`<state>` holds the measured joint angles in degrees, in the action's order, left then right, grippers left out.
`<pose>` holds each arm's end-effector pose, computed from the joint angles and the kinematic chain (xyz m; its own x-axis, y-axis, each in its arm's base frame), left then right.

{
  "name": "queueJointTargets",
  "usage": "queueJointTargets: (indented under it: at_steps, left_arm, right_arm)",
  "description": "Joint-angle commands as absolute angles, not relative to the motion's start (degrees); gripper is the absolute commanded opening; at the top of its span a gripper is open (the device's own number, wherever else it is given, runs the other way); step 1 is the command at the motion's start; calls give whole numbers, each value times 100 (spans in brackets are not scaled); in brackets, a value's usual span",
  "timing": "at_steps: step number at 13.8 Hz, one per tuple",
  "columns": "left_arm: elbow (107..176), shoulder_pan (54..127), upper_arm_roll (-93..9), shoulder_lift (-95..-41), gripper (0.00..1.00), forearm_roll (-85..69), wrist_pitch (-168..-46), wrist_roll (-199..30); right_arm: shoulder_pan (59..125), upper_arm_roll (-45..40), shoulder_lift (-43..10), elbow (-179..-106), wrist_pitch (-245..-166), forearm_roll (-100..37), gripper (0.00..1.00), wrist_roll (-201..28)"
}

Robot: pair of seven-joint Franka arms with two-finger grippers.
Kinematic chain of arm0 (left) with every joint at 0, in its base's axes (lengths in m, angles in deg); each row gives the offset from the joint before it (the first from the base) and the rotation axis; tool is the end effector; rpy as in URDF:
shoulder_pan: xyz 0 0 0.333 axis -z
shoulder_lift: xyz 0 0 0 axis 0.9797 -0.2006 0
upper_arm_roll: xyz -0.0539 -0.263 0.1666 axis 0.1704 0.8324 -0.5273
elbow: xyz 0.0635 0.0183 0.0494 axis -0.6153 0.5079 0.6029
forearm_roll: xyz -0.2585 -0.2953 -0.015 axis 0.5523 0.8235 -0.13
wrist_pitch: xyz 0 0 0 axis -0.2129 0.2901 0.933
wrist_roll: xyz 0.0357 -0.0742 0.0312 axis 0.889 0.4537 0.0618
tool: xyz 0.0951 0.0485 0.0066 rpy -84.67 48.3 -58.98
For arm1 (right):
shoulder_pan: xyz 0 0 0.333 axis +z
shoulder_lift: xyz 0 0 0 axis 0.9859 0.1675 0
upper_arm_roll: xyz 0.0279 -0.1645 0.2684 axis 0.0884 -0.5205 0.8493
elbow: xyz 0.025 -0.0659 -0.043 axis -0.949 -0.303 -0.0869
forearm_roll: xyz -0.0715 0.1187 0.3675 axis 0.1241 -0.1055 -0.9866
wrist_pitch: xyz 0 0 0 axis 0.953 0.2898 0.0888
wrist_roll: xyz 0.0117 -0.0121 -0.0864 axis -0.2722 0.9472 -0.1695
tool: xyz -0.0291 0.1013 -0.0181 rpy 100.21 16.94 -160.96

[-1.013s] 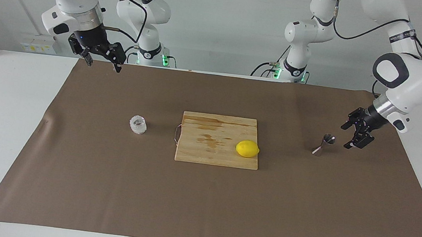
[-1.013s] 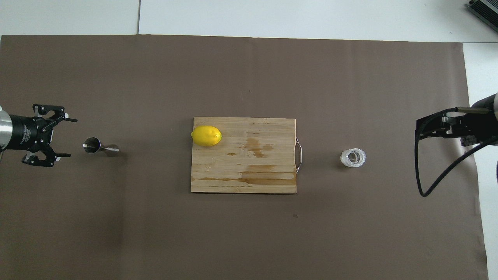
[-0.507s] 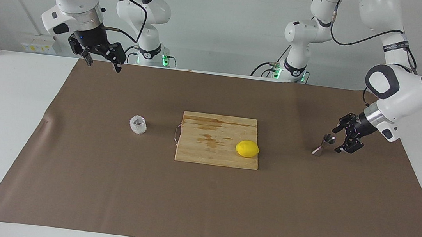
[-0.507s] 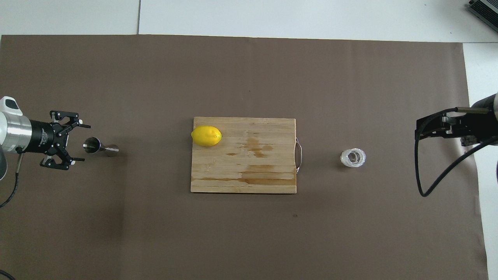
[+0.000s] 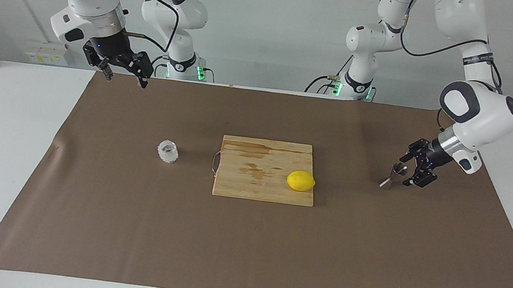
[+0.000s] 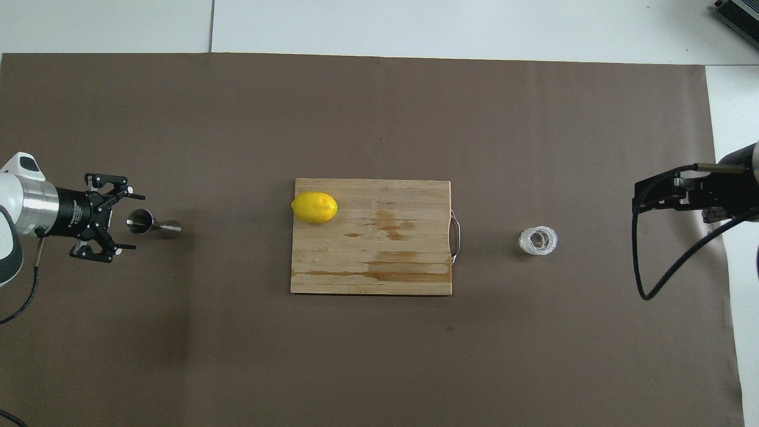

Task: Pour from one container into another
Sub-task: 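Move the open left gripper toward the small metal cup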

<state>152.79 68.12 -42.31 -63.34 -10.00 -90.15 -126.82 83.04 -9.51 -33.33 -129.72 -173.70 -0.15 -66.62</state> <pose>0.5485 0.0539 0.3707 0.2124 0.9197 -0.3303 0.9772 -0.1998 0.0720 0.5381 0.0236 0.6300 0.9870 -0.1523 -0.0520 -0.1513 -0.9882 0.0219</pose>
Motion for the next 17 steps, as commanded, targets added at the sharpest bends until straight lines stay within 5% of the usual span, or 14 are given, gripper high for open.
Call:
queueJointTargets:
  at_steps: [1, 17]
  left_arm:
    - [15486, 6859, -4239, -6248, 100, -887, -9207, -12697]
    - [15513, 7026, -4247, -6231, 100, -773, -9163, -12696]
  right_arm:
    - [8273, -956, -3353, -13007, -17333, -150, 100, -6804]
    - [8273, -956, -3353, -13007, -17333, -150, 100, -6804]
